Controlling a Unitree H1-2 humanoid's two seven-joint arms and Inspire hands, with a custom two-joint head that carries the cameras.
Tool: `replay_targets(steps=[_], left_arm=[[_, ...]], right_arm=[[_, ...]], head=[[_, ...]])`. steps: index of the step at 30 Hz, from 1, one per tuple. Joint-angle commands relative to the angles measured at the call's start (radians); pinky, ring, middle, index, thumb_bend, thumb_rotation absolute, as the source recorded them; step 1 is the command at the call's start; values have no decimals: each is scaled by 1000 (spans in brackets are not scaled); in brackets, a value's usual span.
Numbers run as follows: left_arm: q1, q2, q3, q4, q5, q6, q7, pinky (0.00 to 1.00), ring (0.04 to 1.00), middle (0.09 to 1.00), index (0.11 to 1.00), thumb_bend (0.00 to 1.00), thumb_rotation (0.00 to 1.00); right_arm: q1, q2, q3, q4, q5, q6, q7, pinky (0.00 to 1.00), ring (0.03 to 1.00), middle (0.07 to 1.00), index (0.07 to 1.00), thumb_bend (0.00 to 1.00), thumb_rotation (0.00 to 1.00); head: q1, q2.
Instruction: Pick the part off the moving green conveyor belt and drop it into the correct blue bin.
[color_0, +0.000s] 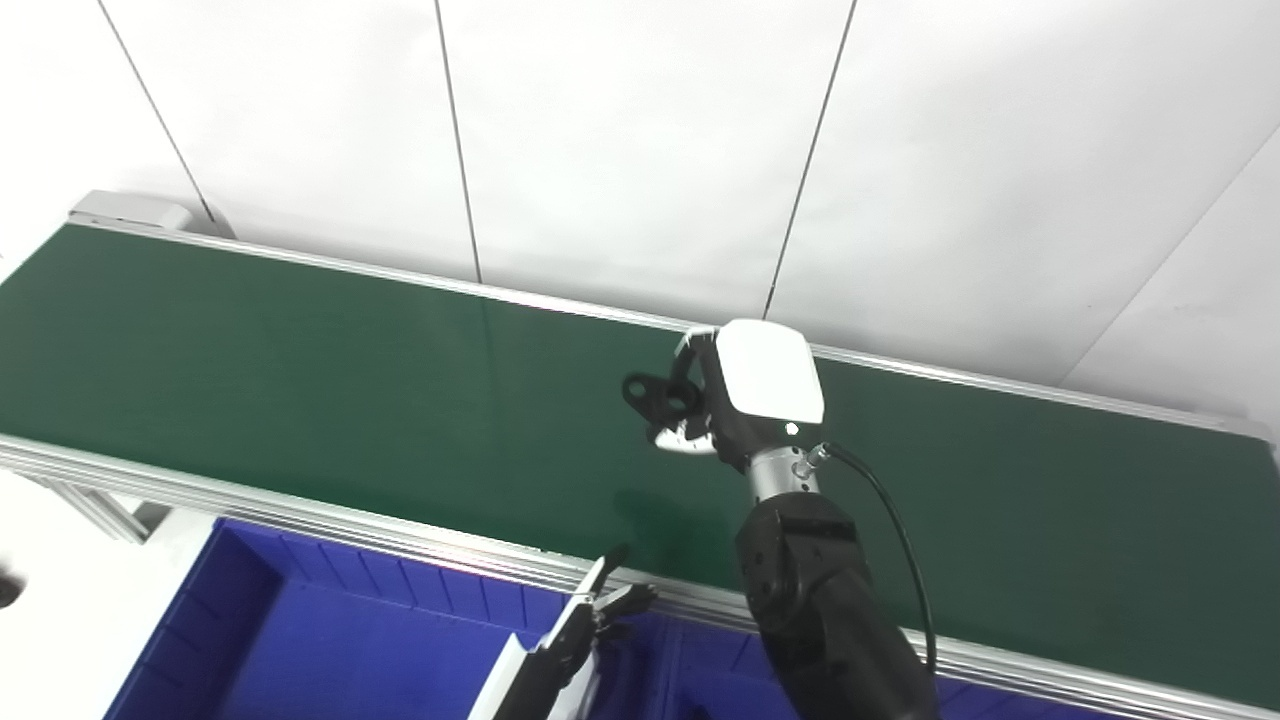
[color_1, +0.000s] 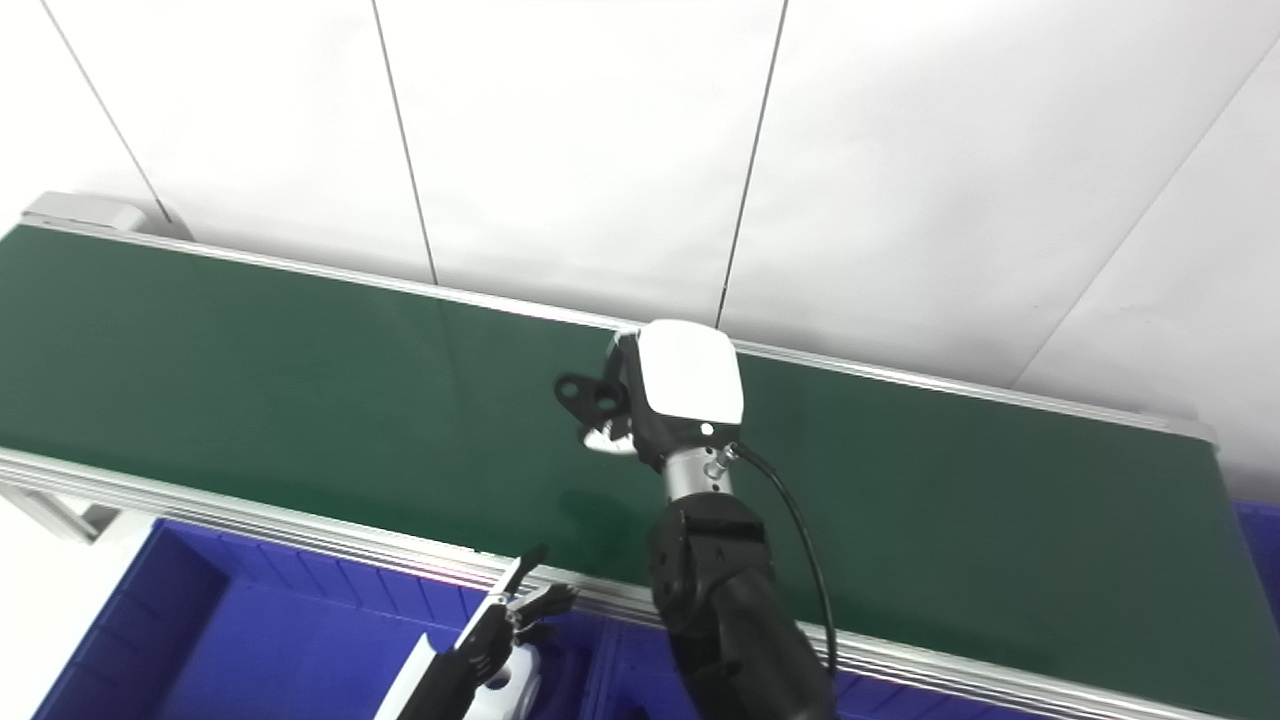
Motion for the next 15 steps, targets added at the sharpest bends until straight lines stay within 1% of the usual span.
replay_targets(steps=[1,2,3,4,5,6,7,8,9,10,12,13,14,15], left_arm=[[4,10,12,-39,-6,-24,-11,805,864,866,998,851,833],[7,14,21,-50,-1,-10,-14,799,863,867,1000,860,857],[9,22,31,-64,-11,1,-22,803,866,869,1000,855,860],[10,27,38,-73,-18,8,-29,812,872,872,1000,843,860],[8,30,46,-81,-32,12,-35,817,875,874,1000,836,861],[8,31,53,-86,-40,16,-39,820,874,872,1000,836,860],[5,34,60,-92,-52,22,-45,822,874,871,1000,837,860],[3,38,65,-97,-62,28,-50,829,877,874,1000,846,866],[-2,47,69,-108,-82,41,-63,851,887,881,1000,845,871],[-5,53,73,-115,-97,51,-74,904,913,900,1000,832,880],[-13,73,87,-135,-129,69,-97,923,923,907,1000,829,889],[-17,82,94,-139,-142,71,-105,947,936,916,1000,797,893],[-22,93,104,-148,-157,77,-114,960,943,921,1000,781,898],[-26,100,111,-153,-165,81,-121,969,947,924,1000,768,905]], right_arm=[[9,7,-22,-92,-70,6,30,105,164,252,487,501,155],[23,10,-26,-123,-95,6,47,106,166,252,485,502,155],[46,10,-32,-166,-117,5,65,108,167,253,483,502,155],[63,11,-38,-195,-133,3,77,112,170,254,481,502,156],[85,14,-43,-230,-146,0,94,114,171,255,480,502,156],[101,17,-50,-254,-156,-5,107,120,179,266,481,502,156],[124,22,-54,-284,-169,-9,121,123,182,272,482,502,156],[140,27,-57,-304,-179,-14,132,128,190,283,483,502,155],[165,34,-60,-334,-199,-16,147,129,192,285,483,503,155],[183,41,-63,-354,-214,-18,159,127,191,283,483,503,155],[210,66,-65,-386,-252,-24,189,125,190,282,483,504,154],[229,77,-67,-404,-273,-30,205,124,188,279,483,504,154],[246,92,-68,-424,-297,-35,226,124,188,279,484,504,154],[271,102,-69,-444,-313,-39,242,123,187,277,483,504,154]], head=[[-22,9],[-41,14],[-80,27],[-80,27],[-115,41],[-115,41],[-150,60],[-156,64],[-193,90],[-193,90],[-269,136],[-286,145],[-336,174],[-344,179]])
